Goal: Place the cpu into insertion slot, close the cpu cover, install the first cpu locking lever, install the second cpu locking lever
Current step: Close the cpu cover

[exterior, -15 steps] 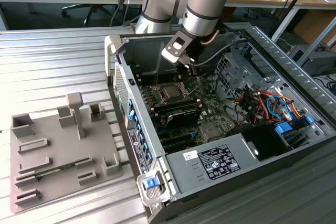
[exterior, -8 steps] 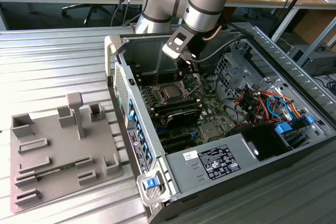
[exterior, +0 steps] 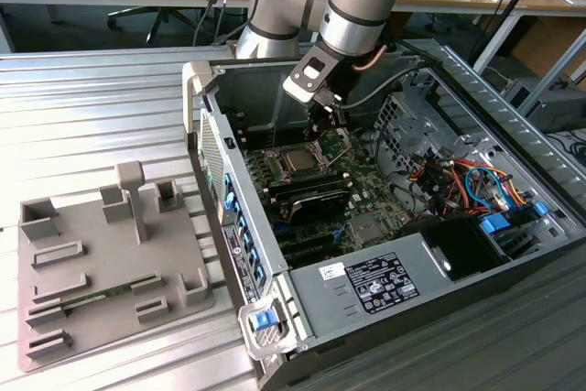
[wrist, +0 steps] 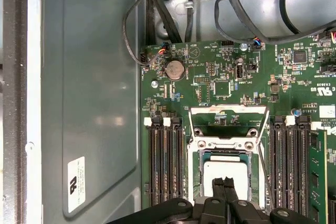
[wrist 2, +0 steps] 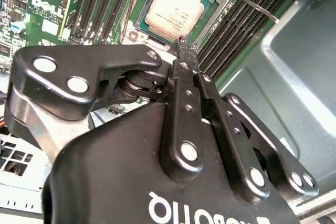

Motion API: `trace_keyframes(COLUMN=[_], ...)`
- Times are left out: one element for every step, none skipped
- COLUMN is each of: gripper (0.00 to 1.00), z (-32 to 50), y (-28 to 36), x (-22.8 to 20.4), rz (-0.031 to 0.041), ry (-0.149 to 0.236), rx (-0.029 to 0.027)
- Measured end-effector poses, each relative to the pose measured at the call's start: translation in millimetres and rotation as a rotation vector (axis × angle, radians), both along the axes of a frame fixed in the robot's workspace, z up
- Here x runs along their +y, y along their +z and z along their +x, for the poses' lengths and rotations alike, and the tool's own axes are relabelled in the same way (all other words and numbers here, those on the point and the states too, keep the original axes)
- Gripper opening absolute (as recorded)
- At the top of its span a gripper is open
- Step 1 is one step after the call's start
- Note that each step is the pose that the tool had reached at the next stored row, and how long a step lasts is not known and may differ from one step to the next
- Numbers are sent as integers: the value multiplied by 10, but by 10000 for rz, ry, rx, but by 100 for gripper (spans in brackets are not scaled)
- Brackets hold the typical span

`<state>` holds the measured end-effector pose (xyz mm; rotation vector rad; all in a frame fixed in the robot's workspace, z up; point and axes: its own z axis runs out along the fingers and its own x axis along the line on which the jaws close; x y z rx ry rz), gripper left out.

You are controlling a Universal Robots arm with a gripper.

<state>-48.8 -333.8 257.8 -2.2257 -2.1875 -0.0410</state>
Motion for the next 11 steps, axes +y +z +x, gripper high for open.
trace_keyframes(gripper=[11,11,11,11,11,11,11,11,11,11,11], z=[0,11,56,74,93,112,132,160,178,194,204], y=[0,1,0,-1,-1,-1,-1,-1,-1,-2,0], x=[0,-1,0,0,-1,-1,-1,-1,-3,-8,-12], rz=[1,-1,-1,0,0,0,-1,0,0,2,0], ry=[0,2,-1,0,0,1,-1,-1,-1,0,1], rx=[0,2,6,7,9,9,10,9,9,8,9])
